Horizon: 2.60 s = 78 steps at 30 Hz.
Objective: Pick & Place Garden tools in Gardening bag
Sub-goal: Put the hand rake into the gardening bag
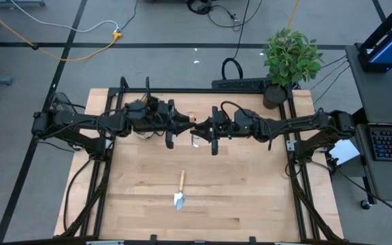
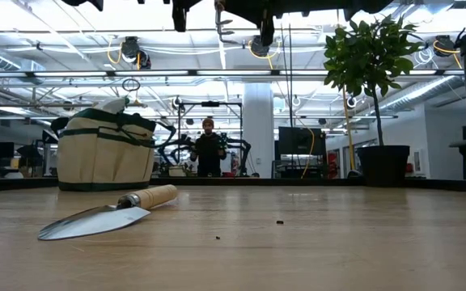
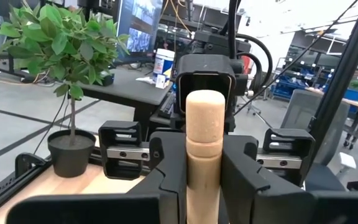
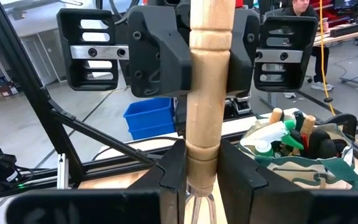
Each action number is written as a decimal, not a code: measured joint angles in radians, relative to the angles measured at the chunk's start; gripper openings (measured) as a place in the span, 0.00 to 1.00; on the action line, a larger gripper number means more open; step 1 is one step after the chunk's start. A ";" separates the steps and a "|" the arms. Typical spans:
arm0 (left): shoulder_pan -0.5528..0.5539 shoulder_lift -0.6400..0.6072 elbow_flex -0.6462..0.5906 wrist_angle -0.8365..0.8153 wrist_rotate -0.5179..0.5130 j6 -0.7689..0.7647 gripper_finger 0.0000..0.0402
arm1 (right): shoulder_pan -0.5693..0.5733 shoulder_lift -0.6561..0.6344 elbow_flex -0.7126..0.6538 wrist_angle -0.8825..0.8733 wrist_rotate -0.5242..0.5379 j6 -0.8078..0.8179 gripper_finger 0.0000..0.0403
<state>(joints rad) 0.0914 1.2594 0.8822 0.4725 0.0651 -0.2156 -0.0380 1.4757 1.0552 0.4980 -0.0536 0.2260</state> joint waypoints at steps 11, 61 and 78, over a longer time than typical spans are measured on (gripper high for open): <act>0.000 -0.060 0.002 -0.060 -0.050 0.065 0.16 | 0.001 0.000 -0.001 -0.041 -0.002 0.051 0.39; 0.067 -0.367 -0.106 -1.113 -1.055 -0.377 0.16 | -0.029 0.000 -0.001 -0.136 0.056 0.057 0.56; 0.150 -0.370 -0.189 -0.928 -0.940 -0.264 0.16 | -0.029 0.000 -0.001 -0.129 0.053 0.057 0.56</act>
<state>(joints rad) 0.2418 0.8890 0.6930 -0.4558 -0.8752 -0.4795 -0.0669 1.4761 1.0538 0.3693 -0.0002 0.2829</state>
